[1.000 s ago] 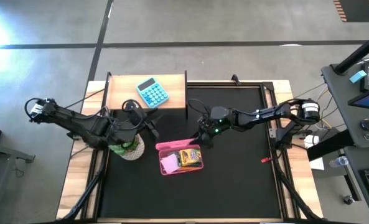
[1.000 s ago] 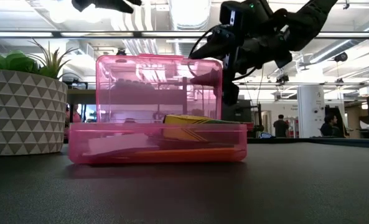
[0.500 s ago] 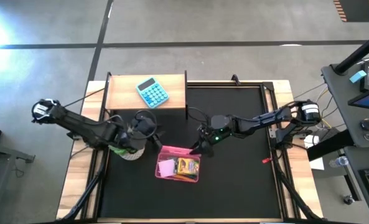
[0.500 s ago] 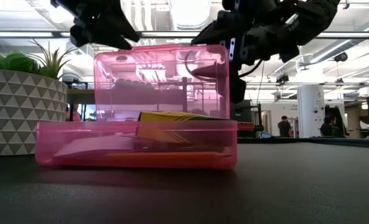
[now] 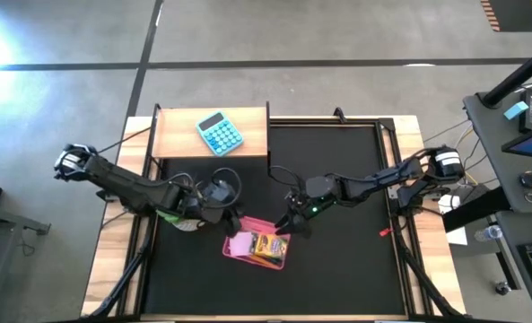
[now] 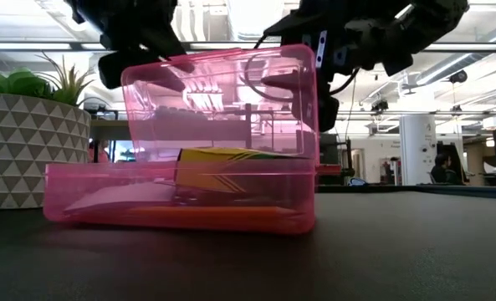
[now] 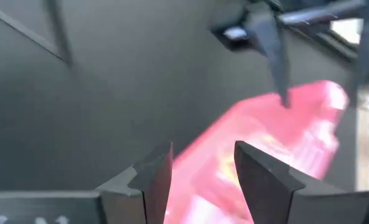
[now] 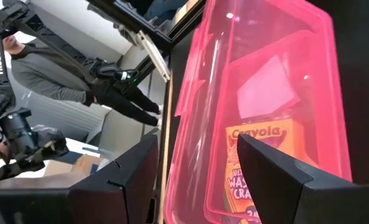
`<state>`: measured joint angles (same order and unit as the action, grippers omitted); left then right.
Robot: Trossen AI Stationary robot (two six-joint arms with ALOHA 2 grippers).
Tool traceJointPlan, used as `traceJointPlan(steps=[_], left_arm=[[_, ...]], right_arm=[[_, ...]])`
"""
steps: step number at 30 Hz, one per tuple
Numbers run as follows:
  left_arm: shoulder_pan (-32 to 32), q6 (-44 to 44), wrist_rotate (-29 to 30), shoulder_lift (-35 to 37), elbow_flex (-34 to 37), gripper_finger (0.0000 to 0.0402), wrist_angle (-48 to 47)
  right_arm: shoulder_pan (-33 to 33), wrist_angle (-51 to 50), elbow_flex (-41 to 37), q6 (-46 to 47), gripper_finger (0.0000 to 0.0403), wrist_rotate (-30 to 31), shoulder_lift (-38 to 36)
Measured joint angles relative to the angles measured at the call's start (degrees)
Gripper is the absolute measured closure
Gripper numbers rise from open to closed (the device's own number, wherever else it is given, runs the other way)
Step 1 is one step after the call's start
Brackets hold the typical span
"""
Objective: Pack school essentials
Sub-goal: Close the pink box
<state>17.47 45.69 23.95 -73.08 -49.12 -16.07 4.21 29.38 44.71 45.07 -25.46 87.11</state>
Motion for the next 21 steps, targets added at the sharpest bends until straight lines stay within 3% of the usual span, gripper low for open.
traceJointPlan(steps=[5,21], left_arm=[[1.5,2.9,-6.6,-2.0,-0.9,0.0244,2.5],[6.4,12.3,-7.3,-3.2,-0.7,0.0244,0.0]], right_arm=[[1.2,0.1,0.0,0.1,0.0193,-0.4,-0.5],[4.2,0.1,2.2,-2.0,0.0193,0.3,-0.8]])
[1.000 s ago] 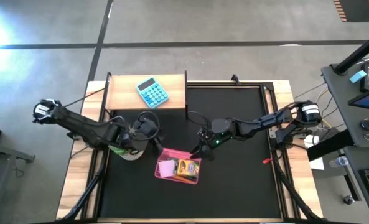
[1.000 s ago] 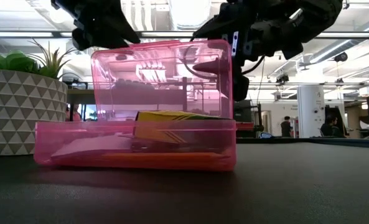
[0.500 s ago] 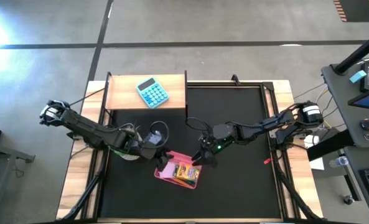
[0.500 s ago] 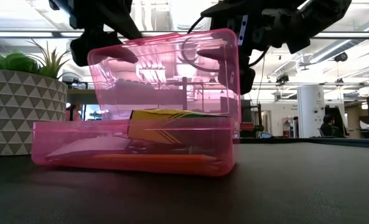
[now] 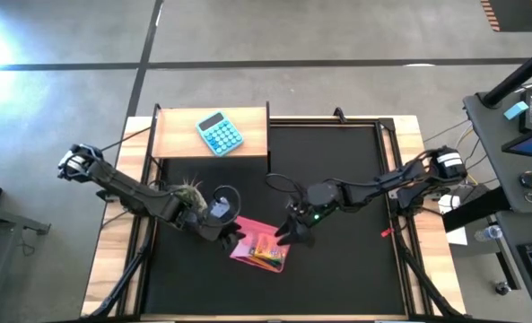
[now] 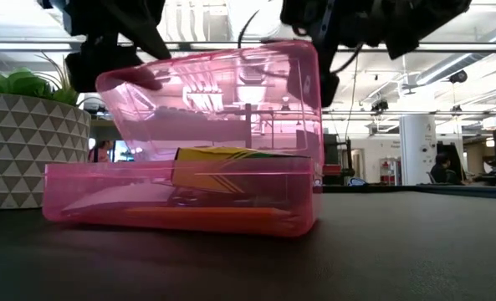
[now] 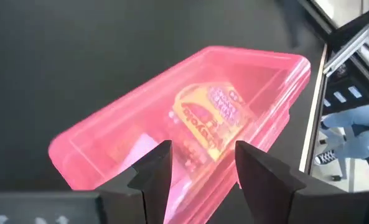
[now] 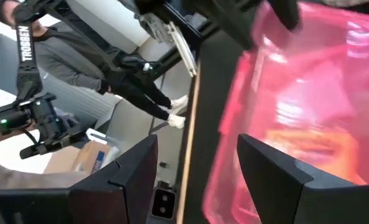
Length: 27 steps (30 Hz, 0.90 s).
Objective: Pack school essentials
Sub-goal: Close the pink box
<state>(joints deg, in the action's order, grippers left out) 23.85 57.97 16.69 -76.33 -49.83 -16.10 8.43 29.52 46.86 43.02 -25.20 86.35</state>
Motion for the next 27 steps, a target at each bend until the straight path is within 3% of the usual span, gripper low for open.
traceJointPlan(steps=[6,17,27], left_arm=[[0.9,1.7,-0.9,-4.2,0.2,0.0244,0.0],[1.2,-0.4,-1.9,-12.2,-1.2,0.0244,0.5],[3.3,-10.5,-3.2,-13.4,-2.4,0.0244,1.2]], right_arm=[[3.3,-0.6,1.6,-3.2,0.0193,6.9,0.0],[7.6,-1.1,1.6,-0.9,0.0193,20.8,0.1],[9.3,-3.4,1.6,2.6,0.0193,25.4,0.1]])
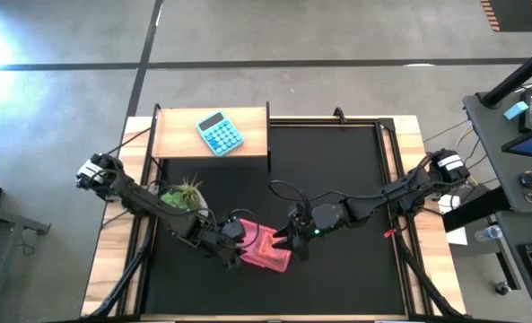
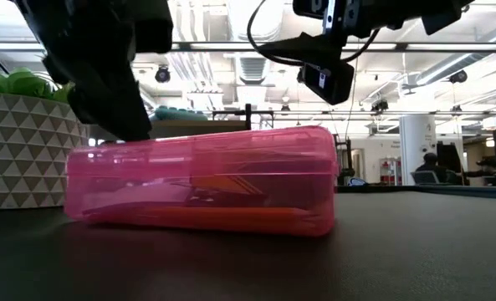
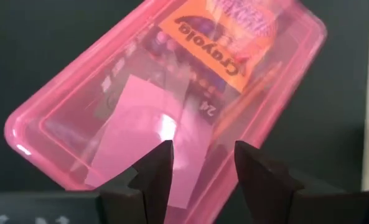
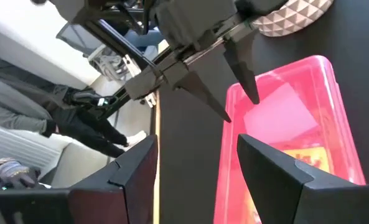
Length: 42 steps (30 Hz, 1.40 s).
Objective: Pack school essentials
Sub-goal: Close the pink box
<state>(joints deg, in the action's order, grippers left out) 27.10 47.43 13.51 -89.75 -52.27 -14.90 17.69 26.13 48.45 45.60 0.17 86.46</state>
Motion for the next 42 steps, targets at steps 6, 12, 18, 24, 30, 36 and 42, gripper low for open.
traceJointPlan(steps=[6,12,18,24,30,36,42], left_arm=[[0.1,-5.8,0.4,-2.9,-0.6,0.0244,-0.4],[0.0,-9.0,1.7,-5.1,-1.5,0.0244,-0.8],[-1.9,-9.2,3.8,-5.4,-1.8,0.0244,0.5],[-5.0,-9.3,4.5,-5.9,-1.7,0.0244,2.1],[-7.1,-9.3,4.9,-7.0,-1.7,0.0244,4.6],[-7.1,-9.3,4.9,-7.0,-1.6,0.0244,4.6],[-7.1,-9.4,4.8,-7.1,-1.6,0.0244,4.9]], right_arm=[[0.2,-0.3,0.0,1.8,0.0193,0.1,0.0],[3.3,-0.8,0.2,1.4,0.0193,3.7,0.0],[6.1,-2.3,0.2,0.2,0.0193,9.3,0.0],[7.2,-3.2,1.4,-0.1,0.0193,11.0,4.4],[7.2,-6.4,8.1,-2.4,0.0193,10.9,13.0],[7.1,-24.3,17.8,-6.9,0.0193,16.2,16.4],[7.4,-29.0,22.6,-12.3,0.0193,23.7,17.7]])
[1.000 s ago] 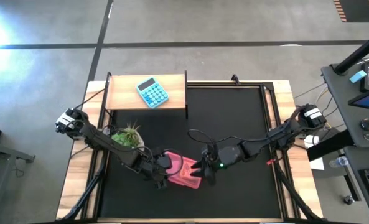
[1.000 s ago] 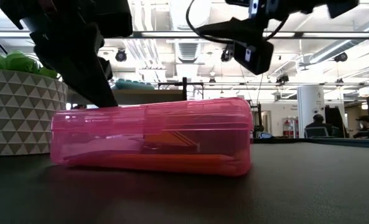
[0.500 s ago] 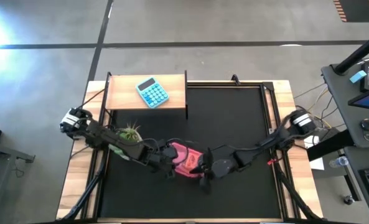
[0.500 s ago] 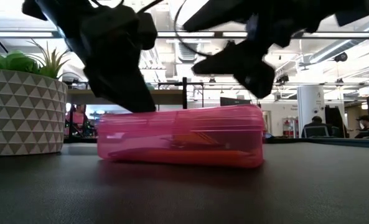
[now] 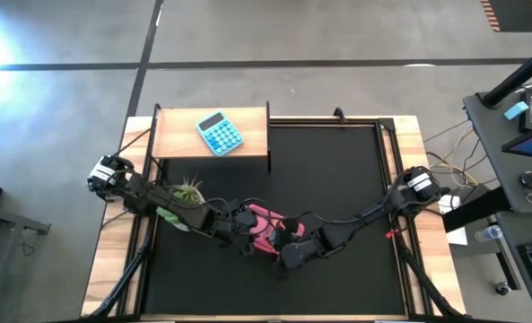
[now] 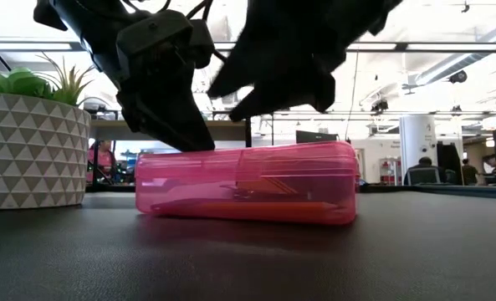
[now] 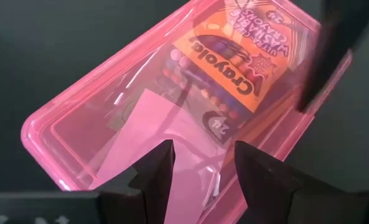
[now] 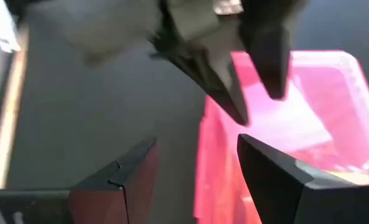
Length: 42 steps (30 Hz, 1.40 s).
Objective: Pack school essentials
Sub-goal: Close the pink box
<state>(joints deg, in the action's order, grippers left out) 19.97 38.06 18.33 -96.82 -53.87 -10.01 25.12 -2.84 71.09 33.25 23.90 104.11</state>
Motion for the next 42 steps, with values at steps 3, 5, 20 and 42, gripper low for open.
traceJointPlan(steps=[3,5,20,42], left_arm=[[0.0,0.0,0.0,0.0,0.0,0.0244,0.5],[0.0,0.1,-0.1,0.1,0.1,0.0244,0.5],[0.0,0.0,-0.3,0.1,0.2,0.0244,0.7],[0.0,-1.0,-0.6,2.4,0.3,0.0244,-0.2]], right_arm=[[-0.4,-1.5,-0.1,1.0,0.0193,1.3,1.1],[-0.5,-2.7,-0.2,2.3,0.0193,1.9,1.9],[-0.5,-9.5,0.0,0.3,0.0193,8.2,3.7],[-0.6,-11.6,1.7,0.3,0.0193,7.2,3.8]])
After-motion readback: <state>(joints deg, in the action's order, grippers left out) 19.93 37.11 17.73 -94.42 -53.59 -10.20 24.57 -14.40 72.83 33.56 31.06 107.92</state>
